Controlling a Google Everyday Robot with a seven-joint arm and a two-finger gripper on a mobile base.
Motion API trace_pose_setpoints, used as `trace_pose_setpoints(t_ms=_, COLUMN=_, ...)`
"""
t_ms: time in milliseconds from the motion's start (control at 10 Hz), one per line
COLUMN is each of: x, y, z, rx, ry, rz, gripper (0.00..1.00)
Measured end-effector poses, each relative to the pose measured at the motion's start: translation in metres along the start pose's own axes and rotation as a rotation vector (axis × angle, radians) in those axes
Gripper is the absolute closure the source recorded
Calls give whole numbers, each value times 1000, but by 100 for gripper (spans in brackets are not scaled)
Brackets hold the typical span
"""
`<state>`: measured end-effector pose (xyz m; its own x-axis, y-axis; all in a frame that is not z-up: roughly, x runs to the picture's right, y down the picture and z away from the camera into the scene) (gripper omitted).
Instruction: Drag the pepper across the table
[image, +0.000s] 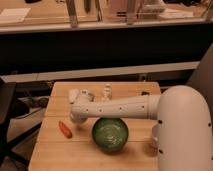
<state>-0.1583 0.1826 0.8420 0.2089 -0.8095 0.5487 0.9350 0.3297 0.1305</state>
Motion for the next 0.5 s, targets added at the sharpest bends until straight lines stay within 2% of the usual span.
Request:
trace_pose_setpoints(t_ms=300, x=2, y=-15, z=0, rx=-6, ry=-74, rz=-59, gripper=53)
trace_pose_setpoints(t_ms=500, x=0, y=-24, z=-1, rx=-2, ry=-125, rz=-106, gripper=30)
